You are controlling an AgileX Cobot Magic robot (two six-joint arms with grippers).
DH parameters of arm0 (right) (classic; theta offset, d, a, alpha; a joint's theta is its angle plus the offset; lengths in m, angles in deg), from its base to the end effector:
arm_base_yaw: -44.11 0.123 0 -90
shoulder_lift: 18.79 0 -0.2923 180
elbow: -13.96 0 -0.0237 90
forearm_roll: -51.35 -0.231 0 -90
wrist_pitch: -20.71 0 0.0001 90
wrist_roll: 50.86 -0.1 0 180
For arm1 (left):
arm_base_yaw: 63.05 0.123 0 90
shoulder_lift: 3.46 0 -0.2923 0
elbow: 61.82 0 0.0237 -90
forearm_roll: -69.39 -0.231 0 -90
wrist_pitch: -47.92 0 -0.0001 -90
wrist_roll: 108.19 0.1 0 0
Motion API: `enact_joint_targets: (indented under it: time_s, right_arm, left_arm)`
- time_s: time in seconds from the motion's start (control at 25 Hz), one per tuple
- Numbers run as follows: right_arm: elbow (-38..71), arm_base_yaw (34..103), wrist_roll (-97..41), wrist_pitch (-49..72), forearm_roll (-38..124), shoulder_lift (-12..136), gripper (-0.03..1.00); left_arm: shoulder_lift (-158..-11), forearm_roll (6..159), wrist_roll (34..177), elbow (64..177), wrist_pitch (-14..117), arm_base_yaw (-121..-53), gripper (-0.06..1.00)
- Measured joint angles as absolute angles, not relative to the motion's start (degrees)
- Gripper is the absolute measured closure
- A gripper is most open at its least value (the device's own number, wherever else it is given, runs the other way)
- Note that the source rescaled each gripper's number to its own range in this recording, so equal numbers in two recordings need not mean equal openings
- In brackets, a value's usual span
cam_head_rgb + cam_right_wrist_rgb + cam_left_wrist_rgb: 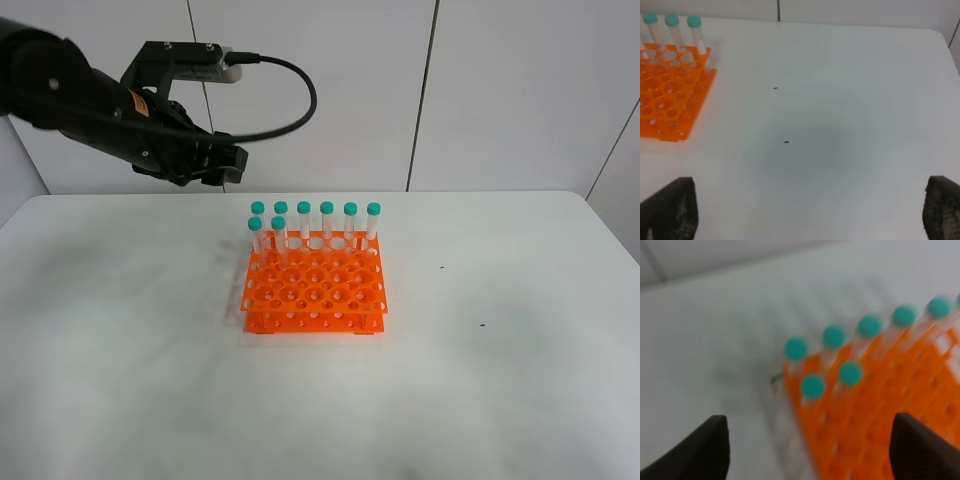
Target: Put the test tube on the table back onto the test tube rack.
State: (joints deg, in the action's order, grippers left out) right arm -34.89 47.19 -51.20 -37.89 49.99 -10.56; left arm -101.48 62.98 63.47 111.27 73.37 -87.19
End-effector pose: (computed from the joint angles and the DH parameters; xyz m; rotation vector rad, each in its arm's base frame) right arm -0.0183 0.0010 0.2669 -0.0487 2.0188 0.0662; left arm 0.3180 -0.1372 0.3112 0.4020 2.2436 -0.1907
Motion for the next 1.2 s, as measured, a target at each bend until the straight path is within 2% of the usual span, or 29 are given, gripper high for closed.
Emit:
enact_joint_targets:
  time_s: [0.16, 0.28, 0.44, 0.84, 1.08, 1.2]
  right_arm:
    - [-34.89, 47.19, -51.2, -37.89, 49.99, -10.56, -0.03]
    - [-34.89, 47.19, -51.2, -37.89, 49.99, -10.56, -0.03]
    - [-34.89, 47.19, -51.2, -37.89, 49.99, -10.56, -0.03]
    - [-34.89, 47.19, -51.2, -37.89, 49.99, -10.56, -0.03]
    - [-34.89, 47.19, -51.2, -37.89, 49.99, -10.56, -0.03]
    - [-34.89, 47.19, -51.2, -37.89, 49.99, -10.56, -0.03]
  left_arm:
    - [-109.53, 69.73, 71.22, 121.27, 92.68, -82.59, -0.05]
    - [-114.95, 71.68, 73.61, 127.05, 101.17, -79.94, -0.06]
    - [-118.02, 71.63, 74.06, 129.65, 104.97, -76.26, -0.06]
    - [-118.1, 71.0, 74.31, 130.0, 113.32, -61.95, -0.02]
    - [-117.92, 71.32, 74.31, 129.84, 114.63, -61.07, -0.01]
    - [-115.79, 71.32, 74.31, 126.18, 114.63, -61.07, -0.01]
